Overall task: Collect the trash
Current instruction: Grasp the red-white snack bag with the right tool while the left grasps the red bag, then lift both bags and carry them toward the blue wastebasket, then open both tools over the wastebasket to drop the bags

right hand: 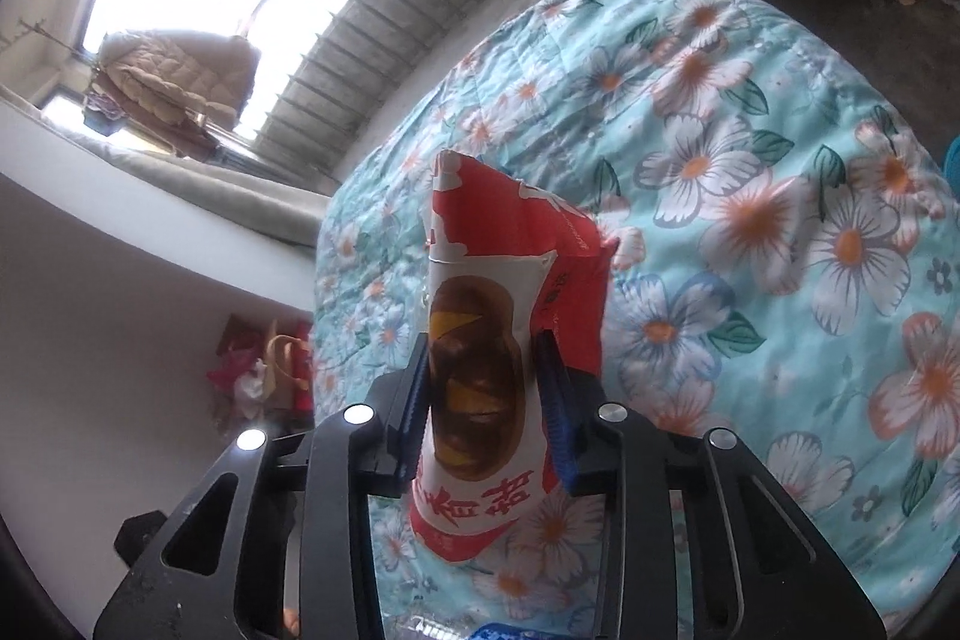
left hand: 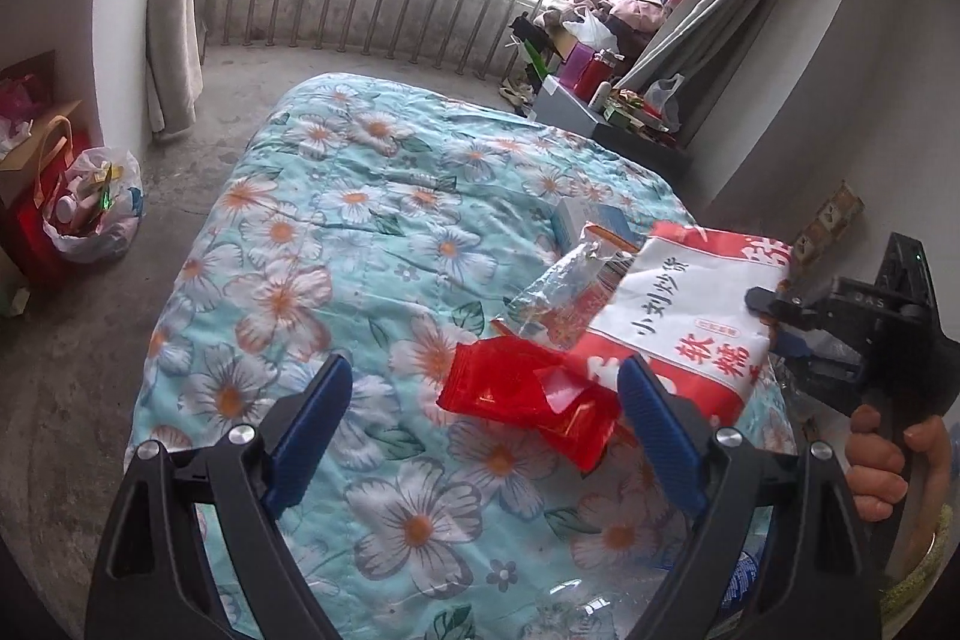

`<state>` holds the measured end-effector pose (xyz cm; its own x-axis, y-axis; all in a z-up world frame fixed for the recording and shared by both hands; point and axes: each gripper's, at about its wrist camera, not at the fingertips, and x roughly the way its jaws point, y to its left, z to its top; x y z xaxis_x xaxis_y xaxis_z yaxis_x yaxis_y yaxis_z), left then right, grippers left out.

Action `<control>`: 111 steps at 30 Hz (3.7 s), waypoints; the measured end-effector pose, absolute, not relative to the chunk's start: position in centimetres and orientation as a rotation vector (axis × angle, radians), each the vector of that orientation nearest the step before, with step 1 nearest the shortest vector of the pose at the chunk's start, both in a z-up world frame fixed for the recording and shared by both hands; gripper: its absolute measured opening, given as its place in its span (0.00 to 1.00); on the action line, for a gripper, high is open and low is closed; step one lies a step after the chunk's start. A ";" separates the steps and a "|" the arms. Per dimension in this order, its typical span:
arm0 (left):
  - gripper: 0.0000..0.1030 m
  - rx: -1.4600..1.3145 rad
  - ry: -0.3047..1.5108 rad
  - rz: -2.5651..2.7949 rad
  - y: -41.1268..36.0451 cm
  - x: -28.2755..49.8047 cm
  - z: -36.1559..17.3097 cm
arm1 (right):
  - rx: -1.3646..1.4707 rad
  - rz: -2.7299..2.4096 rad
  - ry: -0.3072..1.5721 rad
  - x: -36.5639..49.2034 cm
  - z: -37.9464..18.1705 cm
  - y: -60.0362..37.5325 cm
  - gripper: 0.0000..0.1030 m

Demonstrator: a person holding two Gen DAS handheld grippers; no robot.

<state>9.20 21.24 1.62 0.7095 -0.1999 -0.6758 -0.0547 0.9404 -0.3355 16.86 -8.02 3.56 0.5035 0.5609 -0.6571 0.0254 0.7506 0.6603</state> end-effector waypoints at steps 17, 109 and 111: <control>0.85 -0.475 0.975 -0.144 20.2 11.6 -1.9 | 0.750 0.357 0.999 11.9 1.5 -19.8 0.17; 0.07 0.156 0.981 -0.890 -29.5 24.4 2.5 | 1.081 -0.271 0.624 -3.7 -5.5 -50.1 0.17; 0.07 0.202 1.021 -0.898 -33.4 25.1 -0.2 | 1.115 -0.307 0.638 -3.1 -7.5 -51.0 0.17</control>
<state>25.06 -33.37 -0.24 0.2125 -0.5526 -0.8059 0.7283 0.6394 -0.2464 -3.07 -50.97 -7.53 0.7838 0.0820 -0.6155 0.5318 0.4232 0.7336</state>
